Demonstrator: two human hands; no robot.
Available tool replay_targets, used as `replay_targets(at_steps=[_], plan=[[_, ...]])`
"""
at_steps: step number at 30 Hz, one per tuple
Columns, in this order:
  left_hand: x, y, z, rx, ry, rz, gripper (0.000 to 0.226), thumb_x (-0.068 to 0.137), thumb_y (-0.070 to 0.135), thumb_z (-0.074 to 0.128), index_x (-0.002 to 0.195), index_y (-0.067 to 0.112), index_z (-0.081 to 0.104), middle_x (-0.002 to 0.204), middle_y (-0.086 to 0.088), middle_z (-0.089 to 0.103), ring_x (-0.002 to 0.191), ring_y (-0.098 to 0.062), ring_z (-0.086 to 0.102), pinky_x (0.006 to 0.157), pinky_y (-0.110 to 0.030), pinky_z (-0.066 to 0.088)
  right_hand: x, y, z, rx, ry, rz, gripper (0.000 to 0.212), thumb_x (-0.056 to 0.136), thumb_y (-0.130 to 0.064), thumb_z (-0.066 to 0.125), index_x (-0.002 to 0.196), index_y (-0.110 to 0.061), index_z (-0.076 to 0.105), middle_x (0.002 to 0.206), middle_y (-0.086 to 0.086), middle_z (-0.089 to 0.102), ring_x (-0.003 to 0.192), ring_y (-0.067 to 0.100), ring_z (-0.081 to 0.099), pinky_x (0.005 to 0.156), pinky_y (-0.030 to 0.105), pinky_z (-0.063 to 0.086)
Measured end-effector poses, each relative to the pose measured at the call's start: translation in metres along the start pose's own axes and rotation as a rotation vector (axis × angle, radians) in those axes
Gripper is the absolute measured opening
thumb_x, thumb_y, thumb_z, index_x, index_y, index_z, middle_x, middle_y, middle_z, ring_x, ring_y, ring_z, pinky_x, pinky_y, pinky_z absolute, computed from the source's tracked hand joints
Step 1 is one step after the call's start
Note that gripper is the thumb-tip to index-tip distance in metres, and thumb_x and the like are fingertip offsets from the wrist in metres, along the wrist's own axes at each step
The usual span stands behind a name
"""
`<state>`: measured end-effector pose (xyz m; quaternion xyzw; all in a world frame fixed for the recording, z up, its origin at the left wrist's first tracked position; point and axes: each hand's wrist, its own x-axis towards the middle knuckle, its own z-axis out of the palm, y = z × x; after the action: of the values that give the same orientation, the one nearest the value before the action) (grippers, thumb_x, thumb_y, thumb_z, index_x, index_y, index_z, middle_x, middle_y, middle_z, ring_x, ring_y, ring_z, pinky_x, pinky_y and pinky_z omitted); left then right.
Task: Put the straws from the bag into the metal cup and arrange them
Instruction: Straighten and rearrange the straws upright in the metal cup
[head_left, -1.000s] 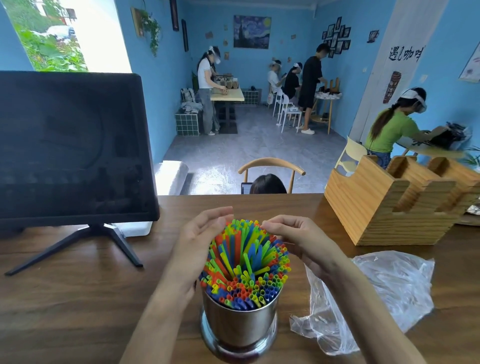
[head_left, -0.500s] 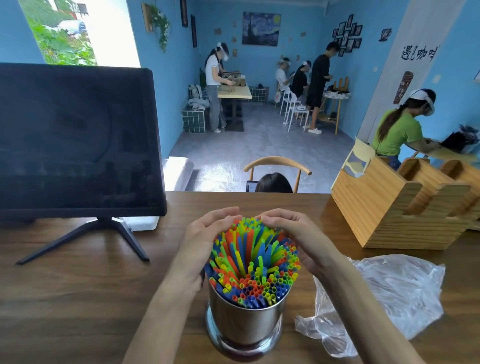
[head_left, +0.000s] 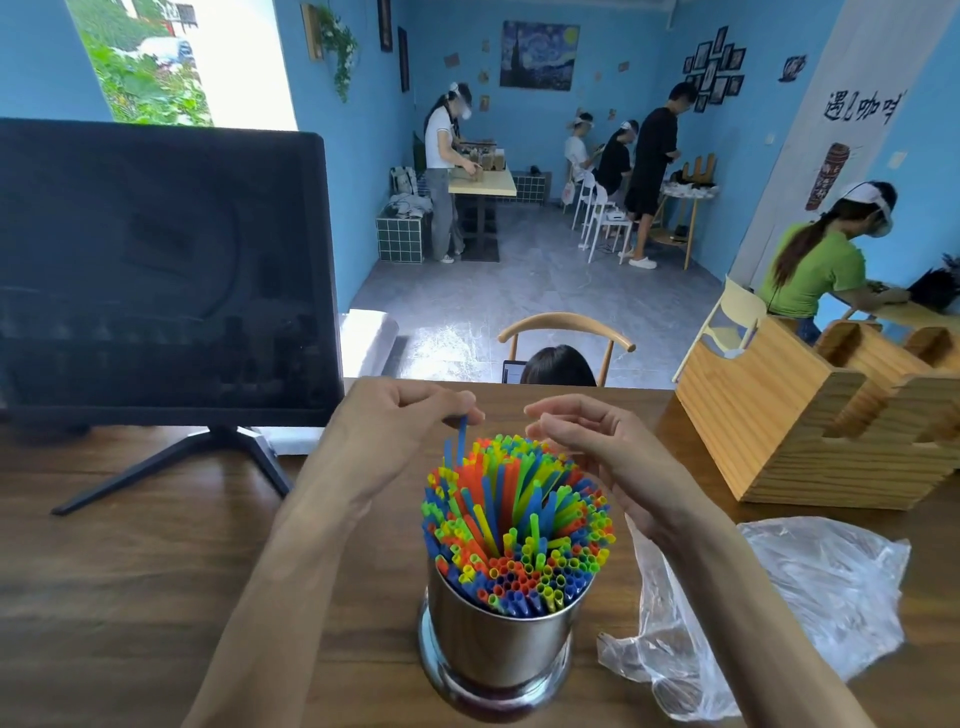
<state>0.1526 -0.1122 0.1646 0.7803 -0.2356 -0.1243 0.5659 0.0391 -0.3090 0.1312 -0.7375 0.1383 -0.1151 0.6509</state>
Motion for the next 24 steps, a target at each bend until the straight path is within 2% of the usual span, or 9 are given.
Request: replay_targets(at_steps=[3, 5, 6, 9, 12, 14, 17, 19, 24], plan=[[0.005, 0.011, 0.000, -0.038, -0.125, -0.002, 0.027, 0.094, 0.027, 0.067, 0.072, 0.024, 0.083, 0.082, 0.005, 0.078, 0.063, 0.002, 0.058, 0.064, -0.024, 0.043, -0.001, -0.009, 0.004, -0.075, -0.020, -0.096, 0.029, 0.078, -0.048, 0.071, 0.103, -0.034, 0.076, 0.108, -0.005, 0.077, 0.110, 0.012, 0.069, 0.100, 0.039, 0.051], [0.005, 0.015, 0.002, -0.065, -0.197, -0.012, 0.027, 0.095, 0.027, 0.065, 0.075, 0.024, 0.083, 0.087, -0.004, 0.078, 0.063, -0.005, 0.054, 0.057, -0.022, 0.043, -0.002, -0.014, 0.008, -0.135, -0.050, -0.157, 0.027, 0.082, -0.047, 0.070, 0.104, -0.033, 0.076, 0.106, -0.007, 0.076, 0.105, 0.008, 0.069, 0.094, 0.031, 0.053], [0.005, 0.014, 0.003, -0.039, -0.198, -0.004, 0.025, 0.095, 0.029, 0.065, 0.078, 0.027, 0.083, 0.088, -0.003, 0.078, 0.064, -0.004, 0.055, 0.058, -0.021, 0.043, -0.002, -0.017, 0.011, -0.163, -0.066, -0.181, 0.026, 0.084, -0.046, 0.069, 0.105, -0.032, 0.075, 0.105, -0.009, 0.075, 0.103, 0.007, 0.069, 0.091, 0.028, 0.054], [-0.002, 0.001, 0.005, 0.133, -0.061, 0.095, 0.011, 0.091, 0.031, 0.072, 0.086, 0.038, 0.078, 0.074, 0.022, 0.069, 0.072, 0.004, 0.060, 0.067, -0.020, 0.044, 0.001, -0.019, 0.015, -0.250, -0.094, -0.220, 0.026, 0.090, -0.042, 0.070, 0.115, -0.036, 0.071, 0.108, -0.014, 0.074, 0.105, 0.002, 0.067, 0.095, 0.027, 0.053], [-0.009, -0.012, 0.003, 0.206, 0.031, 0.161, 0.016, 0.092, 0.023, 0.072, 0.092, 0.039, 0.075, 0.073, 0.019, 0.064, 0.074, 0.001, 0.061, 0.064, -0.015, 0.047, 0.004, -0.016, 0.013, -0.276, -0.107, -0.204, 0.037, 0.091, -0.042, 0.071, 0.127, -0.043, 0.062, 0.112, -0.018, 0.071, 0.107, -0.003, 0.065, 0.094, 0.023, 0.052], [-0.012, -0.015, 0.000, 0.224, 0.002, 0.138, 0.005, 0.092, 0.035, 0.072, 0.095, 0.037, 0.074, 0.082, 0.016, 0.067, 0.074, 0.008, 0.060, 0.059, -0.009, 0.047, 0.006, -0.013, 0.013, -0.307, -0.125, -0.199, 0.034, 0.091, -0.042, 0.070, 0.125, -0.043, 0.063, 0.111, -0.020, 0.070, 0.106, -0.004, 0.065, 0.089, 0.020, 0.052], [-0.012, -0.024, -0.005, 0.227, -0.102, 0.071, 0.025, 0.075, 0.052, 0.082, 0.093, 0.038, 0.074, 0.082, 0.018, 0.070, 0.075, 0.002, 0.064, 0.065, -0.020, 0.056, 0.008, -0.008, 0.014, -0.325, -0.145, -0.184, 0.026, 0.093, -0.045, 0.067, 0.119, -0.043, 0.068, 0.108, -0.022, 0.070, 0.105, -0.004, 0.065, 0.082, 0.016, 0.053], [-0.011, -0.027, -0.006, 0.232, -0.109, 0.051, 0.029, 0.069, 0.050, 0.087, 0.090, 0.034, 0.074, 0.078, 0.017, 0.070, 0.071, -0.001, 0.065, 0.068, -0.028, 0.061, 0.009, -0.006, 0.015, -0.309, -0.141, -0.173, 0.021, 0.094, -0.044, 0.066, 0.115, -0.044, 0.069, 0.107, -0.021, 0.070, 0.104, -0.005, 0.065, 0.078, 0.014, 0.053], [-0.003, -0.025, -0.007, 0.312, -0.158, 0.092, 0.024, 0.070, 0.042, 0.089, 0.085, 0.031, 0.074, 0.074, 0.015, 0.067, 0.065, 0.004, 0.061, 0.064, -0.023, 0.057, 0.009, -0.004, 0.014, -0.277, -0.116, -0.158, 0.016, 0.095, -0.043, 0.066, 0.110, -0.044, 0.072, 0.105, -0.019, 0.071, 0.101, -0.004, 0.066, 0.082, 0.019, 0.052]])
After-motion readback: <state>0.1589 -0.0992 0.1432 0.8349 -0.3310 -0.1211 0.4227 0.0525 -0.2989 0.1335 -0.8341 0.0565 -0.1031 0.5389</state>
